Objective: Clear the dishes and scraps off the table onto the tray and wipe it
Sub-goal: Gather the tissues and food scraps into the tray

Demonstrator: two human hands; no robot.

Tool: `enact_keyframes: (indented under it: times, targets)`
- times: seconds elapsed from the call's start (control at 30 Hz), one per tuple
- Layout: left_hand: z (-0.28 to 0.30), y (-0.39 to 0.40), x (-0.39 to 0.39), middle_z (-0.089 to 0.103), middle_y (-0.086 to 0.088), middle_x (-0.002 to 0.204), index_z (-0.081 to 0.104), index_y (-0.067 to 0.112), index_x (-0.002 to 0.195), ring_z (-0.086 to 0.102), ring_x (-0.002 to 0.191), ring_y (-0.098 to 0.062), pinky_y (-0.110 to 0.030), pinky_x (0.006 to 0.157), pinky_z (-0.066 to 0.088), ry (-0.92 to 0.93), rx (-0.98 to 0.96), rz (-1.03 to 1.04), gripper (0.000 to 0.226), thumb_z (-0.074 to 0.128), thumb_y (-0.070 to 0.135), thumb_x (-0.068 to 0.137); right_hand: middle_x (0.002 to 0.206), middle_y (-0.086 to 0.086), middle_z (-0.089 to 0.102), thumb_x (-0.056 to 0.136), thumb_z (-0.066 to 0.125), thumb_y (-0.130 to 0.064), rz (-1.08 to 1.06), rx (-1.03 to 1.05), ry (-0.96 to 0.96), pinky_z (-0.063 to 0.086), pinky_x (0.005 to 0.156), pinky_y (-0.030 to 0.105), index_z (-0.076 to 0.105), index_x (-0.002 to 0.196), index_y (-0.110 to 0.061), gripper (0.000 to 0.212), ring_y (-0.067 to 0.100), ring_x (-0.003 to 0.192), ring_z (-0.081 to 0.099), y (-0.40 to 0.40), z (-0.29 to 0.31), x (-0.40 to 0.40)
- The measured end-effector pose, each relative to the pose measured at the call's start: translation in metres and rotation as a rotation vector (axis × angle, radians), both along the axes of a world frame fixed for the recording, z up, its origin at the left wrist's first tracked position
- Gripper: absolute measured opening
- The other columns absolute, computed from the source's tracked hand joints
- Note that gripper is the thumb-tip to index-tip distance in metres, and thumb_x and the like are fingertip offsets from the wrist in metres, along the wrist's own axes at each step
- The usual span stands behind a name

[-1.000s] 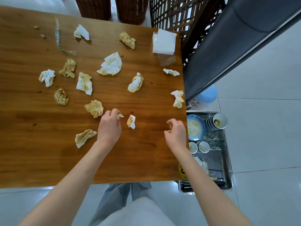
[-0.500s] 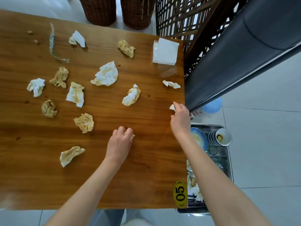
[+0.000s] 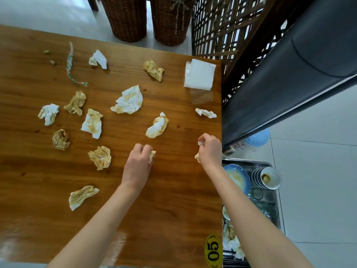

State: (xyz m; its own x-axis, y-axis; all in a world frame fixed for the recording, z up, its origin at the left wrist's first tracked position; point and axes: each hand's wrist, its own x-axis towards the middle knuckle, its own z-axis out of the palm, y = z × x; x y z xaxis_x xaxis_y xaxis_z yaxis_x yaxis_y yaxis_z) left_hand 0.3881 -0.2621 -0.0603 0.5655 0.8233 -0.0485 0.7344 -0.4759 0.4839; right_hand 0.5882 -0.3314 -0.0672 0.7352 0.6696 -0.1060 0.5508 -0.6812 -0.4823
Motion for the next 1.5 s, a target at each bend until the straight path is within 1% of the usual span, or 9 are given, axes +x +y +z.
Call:
enact_keyframes:
  times: [0.27, 0.47, 0.57, 0.8, 1.0, 1.2, 1.3, 1.4, 1.5]
  targets:
    - [0.004, 0.065, 0.077, 0.054, -0.014, 0.114, 0.059, 0.009, 0.109, 0.056, 0.098, -0.025, -0.027, 0.077, 0.049, -0.023, 0.075, 0.007, 0.027, 0.066, 0.005, 0.083, 0.108, 0.009, 0.062, 0.092, 0.049, 0.001, 0.009, 0.223, -0.133, 0.043, 0.078, 0.021, 0.063, 0.109, -0.009, 0.024, 0.021, 0.104, 0.052, 0.065, 0.019, 0.039]
    - [-0.024, 0.075, 0.087, 0.052, -0.012, 0.118, 0.049, 0.018, 0.126, 0.049, 0.097, -0.024, -0.030, 0.075, 0.047, 0.167, 0.147, -0.059, 0.038, 0.059, 0.025, 0.090, 0.133, 0.011, 0.046, 0.096, 0.045, -0.015, 0.086, -0.068, -0.135, 0.039, 0.096, 0.036, 0.045, 0.133, -0.013, 0.037, 0.028, 0.123, 0.038, 0.088, -0.009, 0.055]
    - [-0.031, 0.073, 0.077, 0.053, -0.011, 0.113, 0.048, 0.019, 0.125, 0.048, 0.093, -0.023, -0.028, 0.071, 0.046, 0.165, 0.183, -0.116, 0.038, 0.059, 0.026, 0.090, 0.137, 0.009, 0.041, 0.095, 0.047, -0.023, 0.105, -0.189, -0.183, 0.034, 0.102, 0.047, 0.045, 0.132, -0.018, 0.037, 0.029, 0.127, 0.033, 0.082, -0.023, 0.044]
    - [-0.021, 0.086, 0.058, 0.054, -0.011, 0.112, 0.046, 0.016, 0.129, 0.056, 0.092, -0.019, -0.024, 0.073, 0.050, 0.090, 0.053, -0.157, 0.042, 0.060, 0.016, 0.090, 0.116, 0.012, 0.053, 0.094, 0.038, -0.003, 0.061, -0.086, -0.212, 0.043, 0.088, 0.039, 0.056, 0.111, -0.013, 0.026, 0.029, 0.107, 0.044, 0.084, -0.020, 0.024]
    - [0.007, 0.143, -0.014, 0.060, -0.013, 0.103, 0.060, 0.014, 0.111, 0.060, 0.089, -0.026, -0.028, 0.071, 0.050, -0.090, 0.121, 0.057, 0.028, 0.066, 0.011, 0.084, 0.111, 0.009, 0.056, 0.092, 0.048, -0.002, 0.152, 0.091, -0.152, 0.040, 0.079, 0.024, 0.061, 0.110, -0.014, 0.025, 0.022, 0.101, 0.048, 0.142, 0.007, -0.035]
    - [0.003, 0.179, -0.071, 0.060, -0.011, 0.100, 0.053, 0.021, 0.127, 0.054, 0.091, -0.026, -0.033, 0.070, 0.048, 0.163, 0.164, 0.148, 0.045, 0.066, 0.024, 0.084, 0.113, 0.009, 0.054, 0.092, 0.051, -0.002, 0.284, 0.158, -0.102, 0.049, 0.083, 0.034, 0.061, 0.110, -0.012, 0.024, 0.023, 0.101, 0.049, 0.199, 0.009, -0.103]
    - [-0.008, 0.182, -0.082, 0.054, -0.015, 0.119, 0.046, 0.025, 0.133, 0.047, 0.108, -0.032, -0.038, 0.085, 0.046, 0.239, 0.071, 0.136, 0.060, 0.071, 0.035, 0.079, 0.135, 0.011, 0.043, 0.092, 0.050, -0.004, 0.377, 0.045, -0.065, 0.044, 0.094, 0.041, 0.054, 0.125, -0.016, 0.035, 0.028, 0.123, 0.039, 0.218, -0.003, -0.120]
    - [-0.016, 0.177, -0.089, 0.055, -0.016, 0.112, 0.044, 0.025, 0.135, 0.049, 0.100, -0.033, -0.038, 0.082, 0.046, 0.201, 0.058, 0.081, 0.064, 0.073, 0.029, 0.078, 0.151, 0.008, 0.023, 0.093, 0.052, -0.026, 0.458, -0.192, -0.038, 0.030, 0.103, 0.051, 0.037, 0.139, -0.029, 0.049, 0.032, 0.139, 0.015, 0.223, -0.015, -0.125]
    - [-0.017, 0.174, -0.092, 0.052, -0.015, 0.107, 0.044, 0.024, 0.136, 0.051, 0.089, -0.031, -0.037, 0.075, 0.049, 0.148, 0.046, 0.077, 0.056, 0.065, 0.017, 0.085, 0.141, 0.011, 0.036, 0.095, 0.048, -0.025, 0.452, -0.200, -0.140, 0.035, 0.096, 0.045, 0.049, 0.128, -0.024, 0.034, 0.032, 0.130, 0.028, 0.220, -0.020, -0.129]
